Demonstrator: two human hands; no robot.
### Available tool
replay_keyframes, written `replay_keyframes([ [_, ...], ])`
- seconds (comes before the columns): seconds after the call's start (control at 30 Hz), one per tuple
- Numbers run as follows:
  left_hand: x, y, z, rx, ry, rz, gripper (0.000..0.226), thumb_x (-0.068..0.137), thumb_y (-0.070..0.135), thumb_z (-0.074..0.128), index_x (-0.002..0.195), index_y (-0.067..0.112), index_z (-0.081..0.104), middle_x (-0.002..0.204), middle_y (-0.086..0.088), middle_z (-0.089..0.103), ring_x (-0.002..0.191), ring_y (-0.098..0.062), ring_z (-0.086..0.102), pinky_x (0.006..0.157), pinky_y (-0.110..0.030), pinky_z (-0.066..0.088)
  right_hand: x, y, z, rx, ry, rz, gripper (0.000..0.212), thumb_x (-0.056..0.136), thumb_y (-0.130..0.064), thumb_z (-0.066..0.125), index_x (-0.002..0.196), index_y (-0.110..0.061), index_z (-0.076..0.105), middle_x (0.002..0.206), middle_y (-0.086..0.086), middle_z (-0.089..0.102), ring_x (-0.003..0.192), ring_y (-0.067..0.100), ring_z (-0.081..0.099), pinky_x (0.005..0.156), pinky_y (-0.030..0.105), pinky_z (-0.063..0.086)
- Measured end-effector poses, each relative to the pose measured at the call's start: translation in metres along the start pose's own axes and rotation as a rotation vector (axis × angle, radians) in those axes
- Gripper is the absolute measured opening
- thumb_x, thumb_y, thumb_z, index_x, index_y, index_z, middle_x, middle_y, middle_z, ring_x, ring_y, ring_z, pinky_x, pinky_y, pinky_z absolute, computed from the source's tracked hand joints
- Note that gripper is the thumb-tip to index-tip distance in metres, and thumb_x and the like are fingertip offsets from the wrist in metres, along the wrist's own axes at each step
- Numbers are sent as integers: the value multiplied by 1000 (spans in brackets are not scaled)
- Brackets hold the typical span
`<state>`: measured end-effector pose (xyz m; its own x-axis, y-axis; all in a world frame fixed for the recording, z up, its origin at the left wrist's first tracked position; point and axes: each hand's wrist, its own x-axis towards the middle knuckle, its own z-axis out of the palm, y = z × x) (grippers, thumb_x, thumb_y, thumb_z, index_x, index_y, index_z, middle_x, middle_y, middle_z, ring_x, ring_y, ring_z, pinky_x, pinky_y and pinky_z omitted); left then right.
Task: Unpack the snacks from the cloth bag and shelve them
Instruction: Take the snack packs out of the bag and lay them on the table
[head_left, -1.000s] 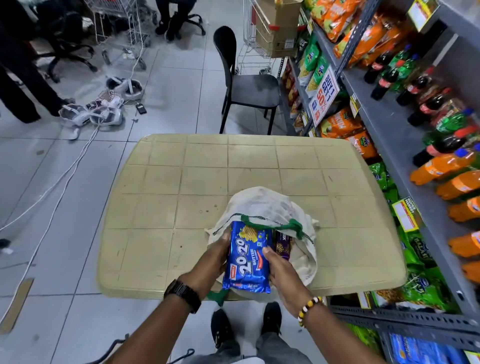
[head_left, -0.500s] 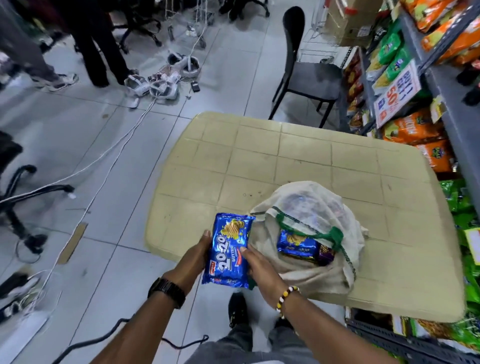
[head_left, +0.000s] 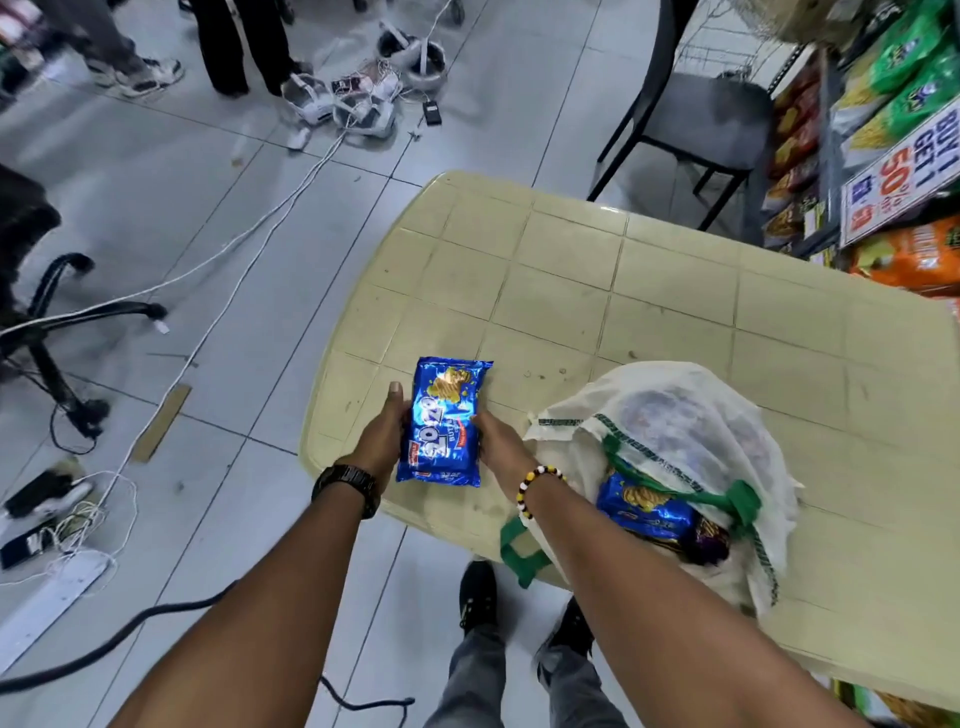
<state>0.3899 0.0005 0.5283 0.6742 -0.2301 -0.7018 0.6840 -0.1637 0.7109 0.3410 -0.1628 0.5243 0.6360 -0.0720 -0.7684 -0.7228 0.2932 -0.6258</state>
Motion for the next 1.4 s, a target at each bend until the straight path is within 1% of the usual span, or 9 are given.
replay_keyframes([
  [0.2,0,-8,-1,118,6,-25,53,94,69,32,97,34,71,83,19,77,76,4,72,66,-23,52,-15,6,-7,-312,-93,-58,36,89,-41,46,113,-26,67,120,-4,69,105,9,66,89,28,50],
  [0.27,-7,-3,8,143,-5,-10,57,94,68,36,120,27,65,108,4,76,97,-12,73,79,-30,59,-32,8,-22,-428,-86,-155,40,94,-35,45,129,-25,60,135,0,61,122,14,56,102,29,42],
  [0.4,-29,-3,56,383,14,147,66,95,63,41,148,25,41,153,0,43,140,-20,40,115,-32,26,-79,22,-71,-326,82,-240,40,92,-12,54,132,-18,60,137,0,59,124,8,55,107,27,42],
  [0.57,-64,-10,139,307,-264,127,33,92,56,52,107,34,71,115,14,70,116,-13,61,98,-32,47,-147,51,-150,-199,361,-335,34,90,1,59,114,-21,70,116,-5,70,111,10,64,99,33,52],
  [0.7,-71,-17,184,256,-393,50,26,98,42,53,99,24,71,102,13,74,105,-7,64,82,-25,49,-174,67,-188,-190,594,-338,36,87,2,59,105,-28,67,109,-4,69,107,13,64,86,11,47],
  [0.9,-55,-25,205,267,-368,5,26,103,29,46,85,26,64,92,9,65,96,-10,58,75,-21,47,-169,70,-196,-326,710,-335,34,92,-11,53,122,-22,64,126,-1,61,110,12,59,95,25,46],
  [1.03,-45,-35,212,243,-329,44,39,100,41,46,77,33,76,84,18,73,86,-2,65,81,-20,45,-159,63,-195,-358,606,-247,49,97,-24,44,146,-20,44,154,-5,39,140,13,37,113,26,27],
  [1.23,-39,-33,224,124,-419,83,44,104,23,39,146,13,43,148,-7,50,136,-22,48,117,-45,34,-149,45,-203,-132,459,-132,58,95,-36,43,151,-28,32,158,-9,32,142,10,32,111,26,26],
  [1.4,-57,-24,228,106,-409,22,36,102,30,40,112,23,73,124,-8,70,115,-22,66,93,-34,54,-150,41,-206,-50,388,-124,56,96,-27,44,151,-20,33,158,-5,31,144,11,30,118,31,24],
])
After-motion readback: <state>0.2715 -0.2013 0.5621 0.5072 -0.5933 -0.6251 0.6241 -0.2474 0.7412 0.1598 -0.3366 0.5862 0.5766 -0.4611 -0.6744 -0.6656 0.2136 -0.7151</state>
